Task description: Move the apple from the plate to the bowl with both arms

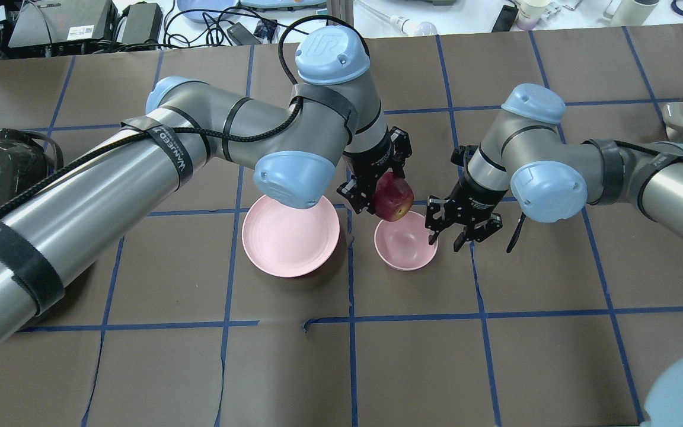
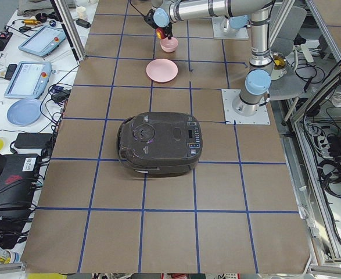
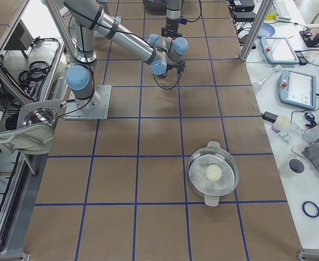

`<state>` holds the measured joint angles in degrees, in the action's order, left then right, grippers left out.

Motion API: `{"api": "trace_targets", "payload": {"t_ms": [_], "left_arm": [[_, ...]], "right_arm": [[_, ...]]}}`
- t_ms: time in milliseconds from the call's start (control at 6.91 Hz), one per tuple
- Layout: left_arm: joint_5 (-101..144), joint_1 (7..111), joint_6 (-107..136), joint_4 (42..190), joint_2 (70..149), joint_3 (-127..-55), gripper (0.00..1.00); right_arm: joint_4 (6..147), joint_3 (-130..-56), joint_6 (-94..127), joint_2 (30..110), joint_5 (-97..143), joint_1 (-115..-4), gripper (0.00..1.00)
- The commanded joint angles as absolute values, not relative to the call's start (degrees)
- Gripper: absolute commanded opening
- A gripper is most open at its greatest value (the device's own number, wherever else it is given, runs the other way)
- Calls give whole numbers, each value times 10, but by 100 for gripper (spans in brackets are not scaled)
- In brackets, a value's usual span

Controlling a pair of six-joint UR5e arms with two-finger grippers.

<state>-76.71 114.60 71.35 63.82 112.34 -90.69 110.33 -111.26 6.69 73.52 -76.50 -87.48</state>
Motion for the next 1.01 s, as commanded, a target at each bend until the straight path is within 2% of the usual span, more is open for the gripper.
{"api": "trace_targets", "payload": {"t_ms": [0,145,434,868], "left_arm": [[-766,1153,739,639,1129,-911,0],[-766,1157,737,623,1140,-927,0],[-754,1180,761,582,1160,-942,0],[-757,1190,766,580,1185,-941,0]], "right_arm": [[983,-1033,64,748,-792,-839,100],[915,-989,64,752,-790,-814,100],[891,-927,62,763,-801,-787,100],[900,-912,47,804,-802,-785,100]]}}
